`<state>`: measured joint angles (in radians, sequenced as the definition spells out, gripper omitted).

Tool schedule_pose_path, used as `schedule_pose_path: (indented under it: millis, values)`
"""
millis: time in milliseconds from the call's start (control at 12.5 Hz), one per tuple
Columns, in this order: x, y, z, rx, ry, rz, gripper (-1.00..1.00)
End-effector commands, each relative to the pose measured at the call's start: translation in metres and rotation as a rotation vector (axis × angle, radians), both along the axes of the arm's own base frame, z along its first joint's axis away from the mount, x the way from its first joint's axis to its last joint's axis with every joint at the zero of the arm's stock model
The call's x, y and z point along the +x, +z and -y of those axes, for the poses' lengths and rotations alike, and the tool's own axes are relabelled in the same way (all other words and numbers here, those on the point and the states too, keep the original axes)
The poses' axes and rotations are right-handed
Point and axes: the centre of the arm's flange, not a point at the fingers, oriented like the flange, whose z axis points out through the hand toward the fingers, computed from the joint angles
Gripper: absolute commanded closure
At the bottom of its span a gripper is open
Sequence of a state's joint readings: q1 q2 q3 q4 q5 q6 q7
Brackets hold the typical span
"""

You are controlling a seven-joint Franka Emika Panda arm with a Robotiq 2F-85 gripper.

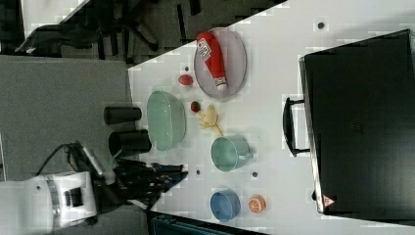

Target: Flap open oven.

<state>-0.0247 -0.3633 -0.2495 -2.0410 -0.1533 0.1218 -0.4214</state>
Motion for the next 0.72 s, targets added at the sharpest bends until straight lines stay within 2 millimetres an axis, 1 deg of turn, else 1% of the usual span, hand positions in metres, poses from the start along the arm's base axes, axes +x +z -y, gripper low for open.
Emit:
schedule_pose_path:
  millis: [80,240,480,720]
  values:
    - [0.0,-0.04,0.038,-0.02,0.294,-0.068,0.65]
    - [0.011,-0.064,0.058,-0.025,0.396,-0.064,0.65]
    - [0.035,-0.098,0.088,-0.076,0.495,-0.029,0.65]
    - [0.052,-0.137,0.102,-0.1,0.563,-0.053,0.65]
